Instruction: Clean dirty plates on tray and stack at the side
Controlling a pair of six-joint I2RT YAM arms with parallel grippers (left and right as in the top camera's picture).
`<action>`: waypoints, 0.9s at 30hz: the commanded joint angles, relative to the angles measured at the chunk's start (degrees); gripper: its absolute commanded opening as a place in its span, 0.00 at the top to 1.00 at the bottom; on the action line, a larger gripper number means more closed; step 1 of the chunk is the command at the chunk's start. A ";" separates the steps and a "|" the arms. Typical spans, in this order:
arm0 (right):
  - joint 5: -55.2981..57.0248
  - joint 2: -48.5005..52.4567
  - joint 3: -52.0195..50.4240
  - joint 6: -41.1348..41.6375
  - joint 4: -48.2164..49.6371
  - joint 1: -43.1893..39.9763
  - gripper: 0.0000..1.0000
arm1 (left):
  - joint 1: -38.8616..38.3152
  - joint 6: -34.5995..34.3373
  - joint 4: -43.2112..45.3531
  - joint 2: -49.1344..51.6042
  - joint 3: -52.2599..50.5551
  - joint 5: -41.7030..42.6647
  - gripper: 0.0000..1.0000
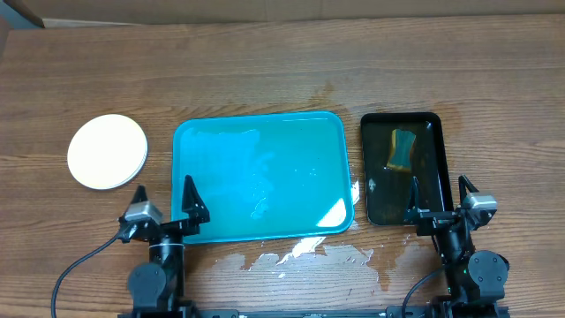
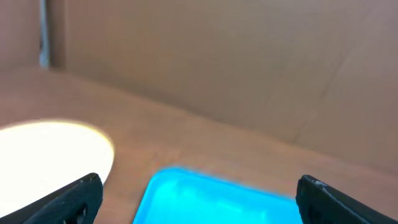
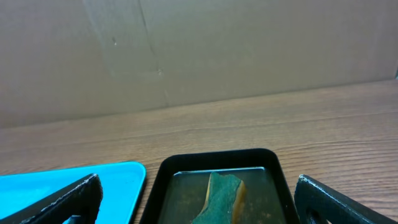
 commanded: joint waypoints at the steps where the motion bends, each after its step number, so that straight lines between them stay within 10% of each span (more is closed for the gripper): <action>1: 0.55 -0.57 -0.57 -0.22 0.48 0.24 0.00 | 0.28 1.68 -3.54 -0.55 -0.31 -2.34 0.00; 27: 0.55 -0.57 -0.57 -0.22 0.48 0.24 0.00 | 0.20 12.15 -4.13 -0.57 -0.31 4.85 0.00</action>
